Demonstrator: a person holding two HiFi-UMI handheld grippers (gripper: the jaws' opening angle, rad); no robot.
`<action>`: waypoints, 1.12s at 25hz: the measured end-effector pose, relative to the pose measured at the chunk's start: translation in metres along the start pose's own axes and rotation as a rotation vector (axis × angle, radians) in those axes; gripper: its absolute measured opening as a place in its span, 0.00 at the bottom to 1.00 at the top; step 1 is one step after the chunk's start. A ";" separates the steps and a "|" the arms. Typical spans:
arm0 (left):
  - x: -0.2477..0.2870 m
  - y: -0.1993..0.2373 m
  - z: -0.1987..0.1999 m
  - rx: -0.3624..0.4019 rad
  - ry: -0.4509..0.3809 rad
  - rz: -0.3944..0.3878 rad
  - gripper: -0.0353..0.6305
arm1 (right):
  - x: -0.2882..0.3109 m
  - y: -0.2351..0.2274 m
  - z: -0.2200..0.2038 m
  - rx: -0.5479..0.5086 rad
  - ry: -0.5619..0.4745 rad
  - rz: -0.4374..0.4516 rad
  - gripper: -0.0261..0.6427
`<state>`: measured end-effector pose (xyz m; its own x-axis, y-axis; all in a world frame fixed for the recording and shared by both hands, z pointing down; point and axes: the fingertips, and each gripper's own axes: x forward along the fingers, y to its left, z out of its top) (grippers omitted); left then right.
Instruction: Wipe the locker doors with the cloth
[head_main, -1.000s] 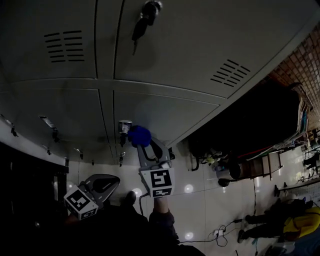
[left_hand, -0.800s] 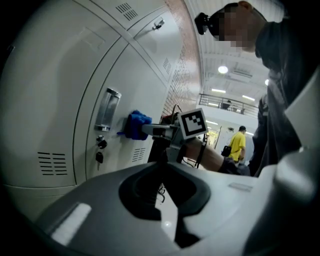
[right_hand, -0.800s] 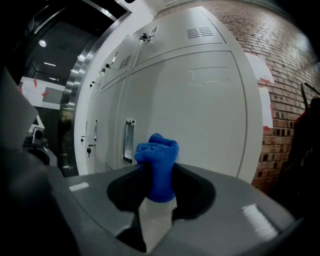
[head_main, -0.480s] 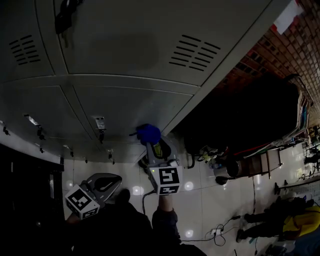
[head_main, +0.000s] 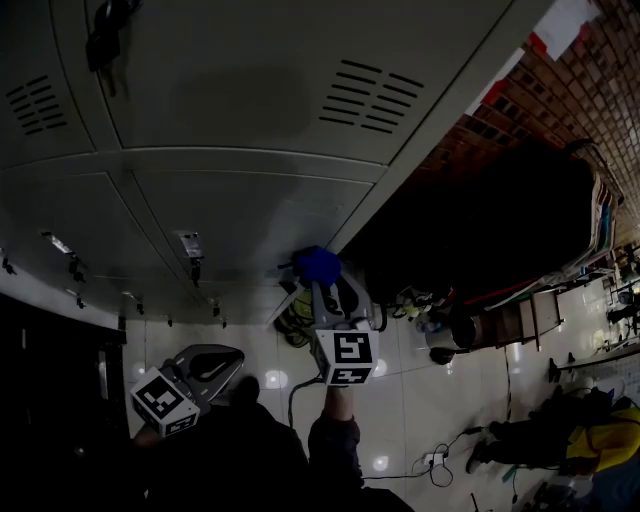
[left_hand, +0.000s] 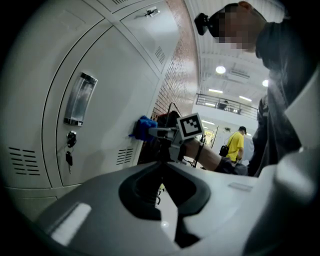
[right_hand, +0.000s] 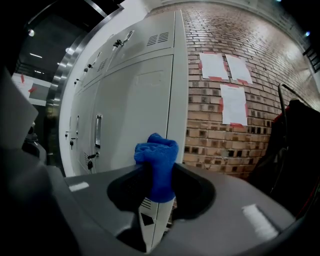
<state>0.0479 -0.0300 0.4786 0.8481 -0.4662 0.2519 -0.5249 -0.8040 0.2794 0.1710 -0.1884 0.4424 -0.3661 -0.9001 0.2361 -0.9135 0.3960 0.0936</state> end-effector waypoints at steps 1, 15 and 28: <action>-0.001 0.001 0.000 0.001 0.000 -0.004 0.05 | 0.000 0.001 0.000 -0.001 0.004 -0.009 0.22; -0.078 0.026 -0.007 0.006 0.010 -0.041 0.05 | 0.012 0.105 0.016 -0.003 0.014 0.044 0.22; -0.142 0.064 -0.023 0.007 0.050 -0.035 0.05 | 0.041 0.187 0.007 0.025 0.040 0.082 0.22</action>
<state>-0.1082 -0.0068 0.4815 0.8611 -0.4191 0.2879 -0.4945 -0.8220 0.2824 -0.0161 -0.1531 0.4627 -0.4332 -0.8565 0.2808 -0.8849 0.4633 0.0480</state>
